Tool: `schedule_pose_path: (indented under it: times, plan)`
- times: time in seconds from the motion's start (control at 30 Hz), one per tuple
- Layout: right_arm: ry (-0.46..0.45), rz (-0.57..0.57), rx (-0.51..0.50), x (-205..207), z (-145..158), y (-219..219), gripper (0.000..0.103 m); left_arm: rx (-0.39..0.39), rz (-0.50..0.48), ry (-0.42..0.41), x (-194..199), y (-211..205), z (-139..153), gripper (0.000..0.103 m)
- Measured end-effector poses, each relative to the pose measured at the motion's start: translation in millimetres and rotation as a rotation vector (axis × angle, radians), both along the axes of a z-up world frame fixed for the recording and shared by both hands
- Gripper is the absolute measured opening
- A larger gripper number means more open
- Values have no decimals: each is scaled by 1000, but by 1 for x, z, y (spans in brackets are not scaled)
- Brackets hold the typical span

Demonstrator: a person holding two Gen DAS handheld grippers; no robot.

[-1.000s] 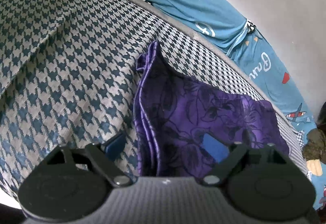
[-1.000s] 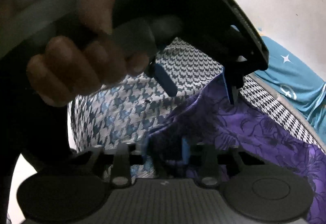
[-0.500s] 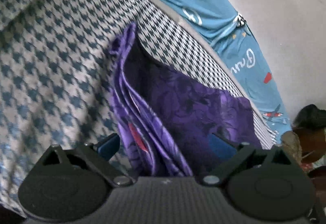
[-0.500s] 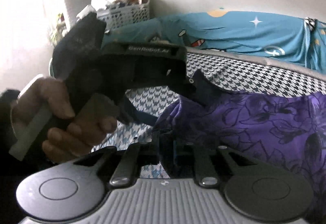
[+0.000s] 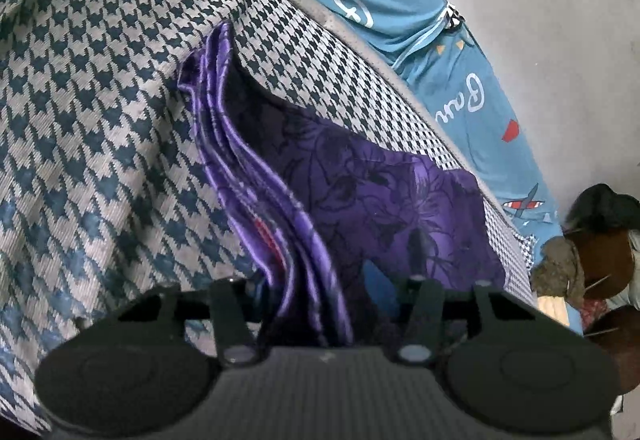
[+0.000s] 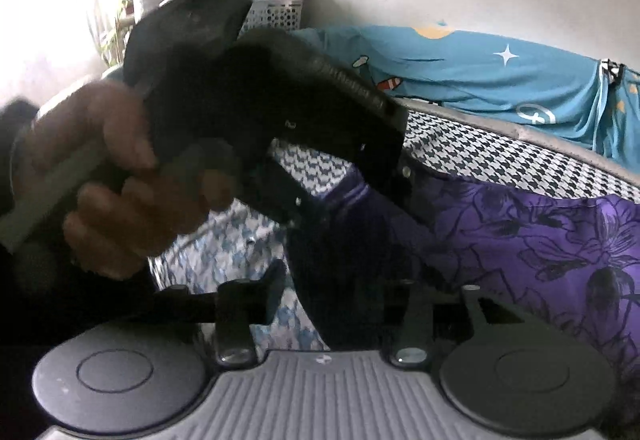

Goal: Fold clothes

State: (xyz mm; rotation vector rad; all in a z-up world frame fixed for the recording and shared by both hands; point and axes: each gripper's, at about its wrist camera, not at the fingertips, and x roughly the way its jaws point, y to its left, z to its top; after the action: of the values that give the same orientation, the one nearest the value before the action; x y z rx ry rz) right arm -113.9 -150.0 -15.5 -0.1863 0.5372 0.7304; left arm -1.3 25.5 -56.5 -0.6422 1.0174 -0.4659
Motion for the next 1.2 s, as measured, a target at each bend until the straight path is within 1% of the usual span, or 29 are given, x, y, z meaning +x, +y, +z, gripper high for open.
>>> schedule_pose_path:
  times: [0.07, 0.17, 0.33, 0.4, 0.43, 0.47, 0.57, 0.63, 0.7, 0.77, 0.9, 1.03, 1.13, 1.2]
  plan:
    - [-13, 7, -20, -3, -3, 3, 47, -2, 1, 1, 0, 0, 0, 47]
    - [-60, 9, -57, -7, -6, 9, 52, -2, -2, -1, 0, 0, 0, 47]
    - [-94, -14, -92, -3, -9, 15, 51, 0, -7, 0, 0, 0, 0, 47]
    - [-108, -24, -105, -1, -10, 18, 49, 1, -9, 2, 1, 0, 0, 47]
    - [-115, -29, -112, 0, -11, 19, 41, 4, -10, 4, 1, 0, 0, 47]
    - [-122, -33, -119, 0, -12, 20, 30, 7, -12, 5, 2, 0, 0, 47]
    - [-109, -48, -99, 5, -10, 16, 17, 22, -13, 13, 7, -2, 0, 48]
    - [-95, -60, -81, 7, -8, 11, 15, 48, 2, 19, 14, -3, 0, 50]
    - [-72, -70, -54, 10, -6, 6, 14, 83, 21, 24, 23, -3, -1, 59]
    - [-64, -75, -38, 11, -5, 3, 14, 92, 43, 33, 34, -1, -2, 64]
    - [-68, -73, -26, 10, -3, 1, 13, 98, 93, 44, 55, 6, -1, 69]
    - [-65, -72, -14, 11, -2, -1, 13, 91, 115, 43, 74, 13, -4, 68]
    - [-62, -73, -8, 13, -1, -3, 13, 97, 121, 32, 80, 11, -5, 62]
    - [-62, -73, -5, 14, -1, -4, 13, 106, 123, 26, 83, 8, -6, 48]
